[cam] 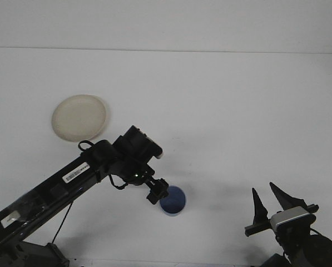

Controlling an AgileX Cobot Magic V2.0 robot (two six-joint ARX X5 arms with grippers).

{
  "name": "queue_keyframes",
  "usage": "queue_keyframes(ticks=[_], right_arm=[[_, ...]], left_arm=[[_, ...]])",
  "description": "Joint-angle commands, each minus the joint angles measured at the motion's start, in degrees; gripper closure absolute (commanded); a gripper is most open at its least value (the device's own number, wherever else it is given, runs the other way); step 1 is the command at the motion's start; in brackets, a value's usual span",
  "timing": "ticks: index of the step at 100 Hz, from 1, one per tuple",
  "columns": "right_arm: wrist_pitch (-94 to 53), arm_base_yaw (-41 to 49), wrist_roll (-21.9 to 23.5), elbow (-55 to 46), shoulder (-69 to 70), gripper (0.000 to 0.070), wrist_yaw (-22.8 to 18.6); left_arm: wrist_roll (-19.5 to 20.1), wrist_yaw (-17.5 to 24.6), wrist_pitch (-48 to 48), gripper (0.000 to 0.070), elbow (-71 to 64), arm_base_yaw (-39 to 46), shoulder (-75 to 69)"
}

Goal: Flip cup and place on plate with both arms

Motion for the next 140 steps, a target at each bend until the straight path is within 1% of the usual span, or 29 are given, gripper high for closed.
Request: queue_keyframes(ticks=[1,6,10,20,37,45,51,54,56,58,65,68,69,72,104,121,128,140], right_arm=[[0.6,0.3,0.6,0.3,0.0,0.0367,0.0],[0.6,0.3,0.6,0.3,0.0,0.0367,0.0],[0.6,0.3,0.6,0.3,0.0,0.0367,0.0],[0.6,0.3,0.6,0.3,0.0,0.0368,0.0],[0.6,0.3,0.6,0.3,0.0,0.0367,0.0],[0.6,0.3,0.6,0.3,0.0,0.0367,0.0],[0.6,0.3,0.6,0.3,0.0,0.0367,0.0],[0.6,0.3,0.6,0.3,0.0,0.0367,0.0],[0.6,0.3,0.6,0.3,0.0,0.0368,0.0],[0.6,0.3,0.7,0.3,0.0,0.0367,0.0],[0.6,0.3,0.7,0.3,0.0,0.0367,0.0],[0.6,0.3,0.6,0.3,0.0,0.0367,0.0],[0.6,0.3,0.6,0.3,0.0,0.0367,0.0],[0.6,0.3,0.6,0.3,0.0,0.0367,0.0],[0.6,0.3,0.7,0.3,0.0,0.0367,0.1],[0.6,0.3,0.7,0.3,0.0,0.0368,0.1],[0.6,0.3,0.7,0.3,0.0,0.0367,0.1],[0.6,0.3,0.7,0.3,0.0,0.0368,0.0]], left_arm=[[1.2,-3.1,-0.5,0.0168,1.9,-1.2,2.6],[1.2,-5.8,-0.5,0.0167,2.5,-2.1,4.3],[1.2,-7.0,-0.5,0.0166,2.7,-2.6,5.6],[1.4,-7.2,-0.4,0.0167,2.8,-3.5,8.5],[1.5,-9.3,0.9,0.0167,2.8,-4.9,13.3],[1.5,-9.5,1.9,0.0168,2.8,-5.4,15.1],[1.5,-9.5,2.3,0.0184,2.8,-5.6,15.9],[1.5,-9.5,2.4,0.0232,2.8,-5.8,16.2],[1.5,-9.5,2.4,0.0284,2.8,-5.9,16.3],[1.4,-9.5,2.3,0.0347,2.8,-5.9,16.3],[1.4,-9.5,2.3,0.0601,2.8,-6.2,16.3],[1.5,-9.5,2.3,0.069,2.8,-6.3,16.3],[1.5,-9.5,2.3,0.07,2.8,-6.4,16.3],[1.5,-9.5,2.3,0.0685,2.8,-6.4,16.3],[1.5,-9.6,3.4,0.0687,3.4,-6.2,15.4],[1.5,-9.8,3.0,0.0687,6.0,-3.9,12.2],[1.6,-10.9,1.9,0.0687,8.0,-2.0,10.6],[2.2,-14.2,-1.6,0.0687,13.0,2.9,8.5]])
